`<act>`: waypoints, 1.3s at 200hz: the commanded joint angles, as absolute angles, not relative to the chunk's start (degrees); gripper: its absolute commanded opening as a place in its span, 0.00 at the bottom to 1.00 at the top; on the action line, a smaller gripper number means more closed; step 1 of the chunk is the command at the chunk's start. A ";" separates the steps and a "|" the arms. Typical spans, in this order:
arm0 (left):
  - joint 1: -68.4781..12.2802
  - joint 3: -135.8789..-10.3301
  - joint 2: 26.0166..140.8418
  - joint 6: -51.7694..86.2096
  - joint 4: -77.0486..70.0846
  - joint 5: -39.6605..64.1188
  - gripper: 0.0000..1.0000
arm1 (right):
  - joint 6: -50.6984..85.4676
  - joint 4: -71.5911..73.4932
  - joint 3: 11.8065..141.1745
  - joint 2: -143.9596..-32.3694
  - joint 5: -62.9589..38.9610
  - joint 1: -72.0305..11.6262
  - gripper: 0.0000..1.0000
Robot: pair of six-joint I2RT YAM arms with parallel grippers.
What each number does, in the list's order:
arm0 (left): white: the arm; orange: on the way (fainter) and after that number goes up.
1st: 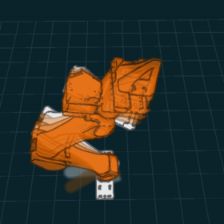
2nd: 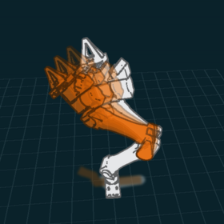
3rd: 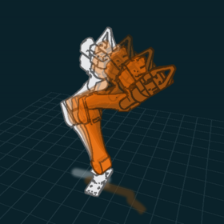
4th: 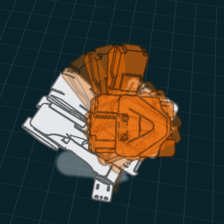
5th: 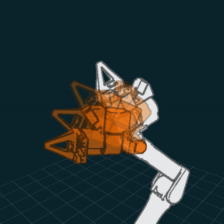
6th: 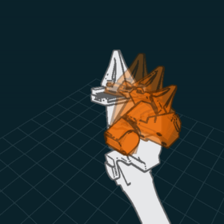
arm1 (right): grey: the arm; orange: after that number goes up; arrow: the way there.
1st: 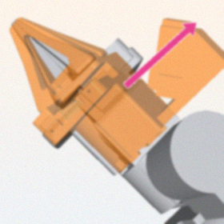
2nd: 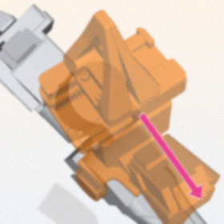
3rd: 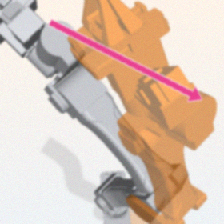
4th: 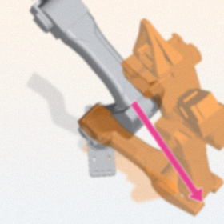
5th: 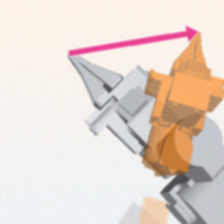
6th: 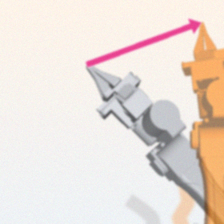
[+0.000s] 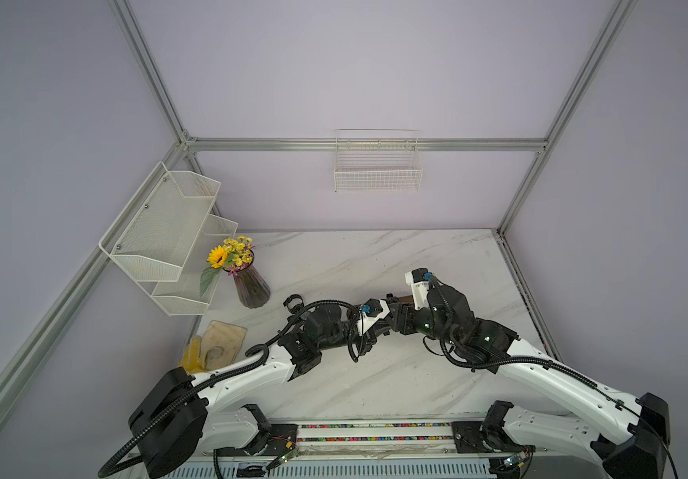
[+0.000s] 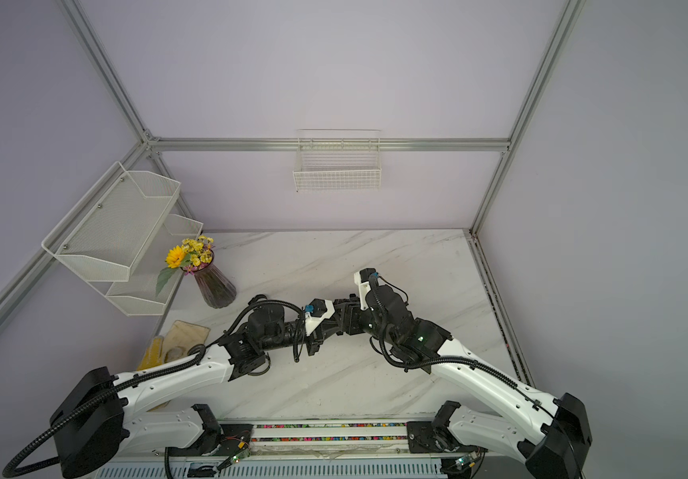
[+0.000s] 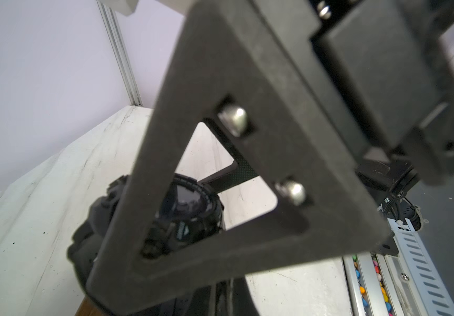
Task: Place watch on stand
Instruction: Pick up the watch at the center of the board.
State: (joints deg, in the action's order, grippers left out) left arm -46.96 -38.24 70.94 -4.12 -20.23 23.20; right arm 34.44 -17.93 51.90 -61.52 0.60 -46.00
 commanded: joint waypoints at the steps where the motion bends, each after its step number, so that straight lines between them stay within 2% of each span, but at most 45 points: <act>1: -47.17 -39.93 69.96 -4.84 -22.62 22.08 0.02 | 34.04 -18.02 53.79 -61.50 1.29 -46.89 0.53; 13: -47.20 -39.74 69.59 -4.72 -22.50 21.78 0.10 | 33.61 -18.02 53.88 -61.31 1.78 -46.96 0.53; 28: -47.19 -38.83 68.42 -3.48 -22.33 18.77 0.39 | 32.60 -18.38 53.88 -60.69 3.30 -47.09 0.52; 43: -47.15 -37.07 66.51 -2.75 -22.41 17.11 0.55 | 31.29 -18.50 53.45 -59.46 6.07 -47.09 0.52; 74: -46.63 -32.15 60.12 1.10 -23.53 11.82 0.66 | 26.10 -15.50 50.82 -55.69 9.14 -47.02 0.52; 97: -43.22 -31.89 58.73 6.85 -21.48 12.30 0.66 | 21.30 -11.12 47.97 -53.19 7.32 -47.08 0.53; 117: -38.88 -34.06 60.76 11.66 -19.77 19.10 0.61 | 18.27 -6.40 44.89 -51.51 4.58 -47.09 0.53; 137: -36.73 -34.31 62.21 15.82 -22.99 24.51 0.61 | 16.21 -3.49 42.78 -51.49 3.62 -47.14 0.51; 185: -36.44 -35.41 64.73 18.14 -26.78 31.48 0.62 | 14.70 1.11 39.91 -51.04 3.07 -47.64 0.50; 260: -36.37 -37.53 68.77 20.04 -29.37 34.69 0.53 | 13.12 5.68 37.72 -52.47 1.66 -50.88 0.49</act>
